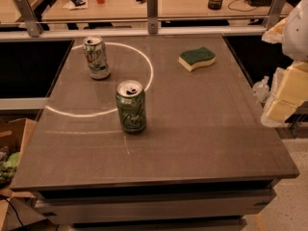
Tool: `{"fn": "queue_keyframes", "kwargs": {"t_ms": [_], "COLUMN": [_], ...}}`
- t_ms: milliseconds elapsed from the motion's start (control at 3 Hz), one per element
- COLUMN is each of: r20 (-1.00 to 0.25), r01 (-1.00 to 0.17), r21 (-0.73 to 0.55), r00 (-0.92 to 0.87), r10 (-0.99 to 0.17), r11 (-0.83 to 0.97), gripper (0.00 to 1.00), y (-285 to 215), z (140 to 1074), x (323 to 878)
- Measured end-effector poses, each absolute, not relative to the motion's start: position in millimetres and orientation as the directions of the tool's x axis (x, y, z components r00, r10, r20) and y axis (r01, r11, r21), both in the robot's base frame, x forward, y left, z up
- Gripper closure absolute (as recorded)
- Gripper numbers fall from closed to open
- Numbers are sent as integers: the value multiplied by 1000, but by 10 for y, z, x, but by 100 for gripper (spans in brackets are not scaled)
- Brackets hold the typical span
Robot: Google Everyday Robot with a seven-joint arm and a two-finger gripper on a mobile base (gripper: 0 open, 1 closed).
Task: Move green can near sponge
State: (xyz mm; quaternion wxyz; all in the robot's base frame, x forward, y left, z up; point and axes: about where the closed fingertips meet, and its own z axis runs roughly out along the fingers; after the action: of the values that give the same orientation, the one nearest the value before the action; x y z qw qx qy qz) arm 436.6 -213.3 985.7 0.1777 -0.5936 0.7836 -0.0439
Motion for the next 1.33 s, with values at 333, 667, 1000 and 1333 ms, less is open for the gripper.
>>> {"fn": "queue_keyframes", "kwargs": {"t_ms": [333, 667, 1000, 1333], "r20": [-316, -462, -622, -819], "r01": [-878, -823, -829, -831], "r21": [-223, -86, -1, 32], "r00": [-346, -467, -438, -341], "r10": [-884, -754, -649, -462], "r11": [423, 562, 560, 556], "gripper": [0, 0, 0, 0], "y": [-2142, -2185, -2005, -1853], "z": [9618, 8955, 8354, 8210], "x": [4248, 4017, 4049, 4322]}}
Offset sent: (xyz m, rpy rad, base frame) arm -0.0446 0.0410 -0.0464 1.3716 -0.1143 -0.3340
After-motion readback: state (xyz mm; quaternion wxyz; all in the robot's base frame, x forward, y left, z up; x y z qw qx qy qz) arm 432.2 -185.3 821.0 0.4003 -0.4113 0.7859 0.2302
